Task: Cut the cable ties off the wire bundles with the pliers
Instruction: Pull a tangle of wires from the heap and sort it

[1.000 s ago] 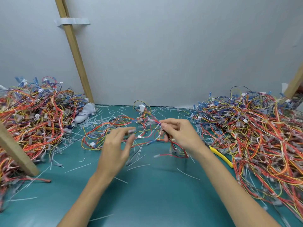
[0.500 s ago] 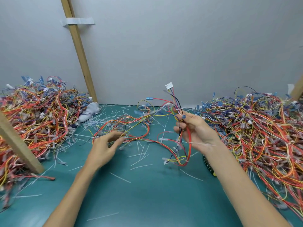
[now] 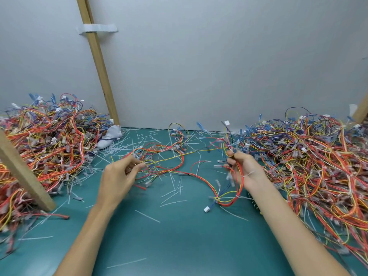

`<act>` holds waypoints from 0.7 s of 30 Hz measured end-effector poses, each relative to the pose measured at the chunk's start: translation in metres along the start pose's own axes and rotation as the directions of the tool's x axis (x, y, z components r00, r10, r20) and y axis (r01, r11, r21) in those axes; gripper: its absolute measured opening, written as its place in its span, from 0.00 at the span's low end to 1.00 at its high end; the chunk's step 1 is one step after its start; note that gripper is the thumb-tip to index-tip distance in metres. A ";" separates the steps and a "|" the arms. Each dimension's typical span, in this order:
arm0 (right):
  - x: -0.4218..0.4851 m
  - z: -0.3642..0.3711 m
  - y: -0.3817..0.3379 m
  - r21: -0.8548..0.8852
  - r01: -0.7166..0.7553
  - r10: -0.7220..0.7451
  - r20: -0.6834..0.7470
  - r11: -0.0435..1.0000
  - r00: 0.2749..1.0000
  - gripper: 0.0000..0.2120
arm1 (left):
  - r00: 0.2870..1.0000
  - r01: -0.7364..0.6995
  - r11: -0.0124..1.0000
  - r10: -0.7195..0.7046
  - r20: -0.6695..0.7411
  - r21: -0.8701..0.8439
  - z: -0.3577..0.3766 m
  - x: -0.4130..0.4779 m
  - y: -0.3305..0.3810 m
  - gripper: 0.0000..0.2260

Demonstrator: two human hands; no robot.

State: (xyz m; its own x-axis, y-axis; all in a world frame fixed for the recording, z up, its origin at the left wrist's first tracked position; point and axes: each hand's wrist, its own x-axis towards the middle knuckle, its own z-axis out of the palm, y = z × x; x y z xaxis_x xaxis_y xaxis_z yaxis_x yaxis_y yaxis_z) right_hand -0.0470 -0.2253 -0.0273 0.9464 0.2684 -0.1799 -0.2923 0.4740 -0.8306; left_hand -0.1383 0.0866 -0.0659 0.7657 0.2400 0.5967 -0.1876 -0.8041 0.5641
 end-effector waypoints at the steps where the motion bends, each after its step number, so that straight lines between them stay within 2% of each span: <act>1: 0.000 -0.003 -0.002 0.015 -0.021 0.021 -0.007 1.000 1.000 0.14 | 0.998 -0.044 0.997 0.041 0.057 0.057 -0.002 0.000 -0.003 0.05; 3: -0.001 -0.010 -0.009 0.094 -0.032 0.034 -0.026 0.995 0.999 0.15 | 0.977 -0.127 0.974 0.091 0.190 0.189 -0.004 0.001 -0.009 0.07; 5: 0.000 -0.015 -0.014 0.120 -0.029 0.033 -0.036 0.992 0.999 0.15 | 0.970 -0.131 0.972 0.085 0.227 0.196 -0.005 0.002 -0.012 0.08; 9: 0.000 -0.016 -0.014 0.183 -0.027 0.032 -0.021 0.983 0.999 0.16 | 0.992 -0.086 0.991 0.076 0.098 0.098 -0.003 0.003 -0.009 0.08; 11: 0.000 -0.014 -0.013 0.213 -0.035 0.038 -0.012 0.976 0.999 0.19 | 0.999 -0.039 0.999 0.039 0.021 -0.007 -0.003 0.004 -0.004 0.07; 15: 0.000 -0.011 -0.018 0.271 -0.019 0.016 0.016 0.962 1.000 0.13 | 0.999 -0.007 0.993 0.001 -0.046 -0.119 -0.007 0.006 0.007 0.06; 17: -0.002 -0.008 -0.023 0.328 -0.002 -0.016 0.053 0.945 0.998 0.05 | 0.999 -0.030 0.996 0.031 0.021 -0.079 -0.005 0.005 0.007 0.05; 19: -0.005 -0.006 -0.028 0.379 0.015 -0.049 0.080 0.925 0.996 0.12 | 0.973 -0.021 0.999 0.012 0.232 0.033 -0.003 0.004 0.000 0.06; 21: -0.007 -0.005 -0.035 0.408 0.033 -0.077 0.090 0.912 0.993 0.14 | 0.889 -0.020 0.989 -0.050 0.456 0.147 -0.001 0.000 -0.008 0.06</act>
State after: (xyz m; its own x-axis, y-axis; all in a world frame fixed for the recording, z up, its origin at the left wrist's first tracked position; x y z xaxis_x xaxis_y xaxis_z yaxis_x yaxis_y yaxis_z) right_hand -0.0431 -0.2483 0.0005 0.9497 0.3057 -0.0673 -0.2912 0.7837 -0.5487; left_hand -0.1372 0.0938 -0.0698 0.9703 0.0051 0.2420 -0.1105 -0.8802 0.4615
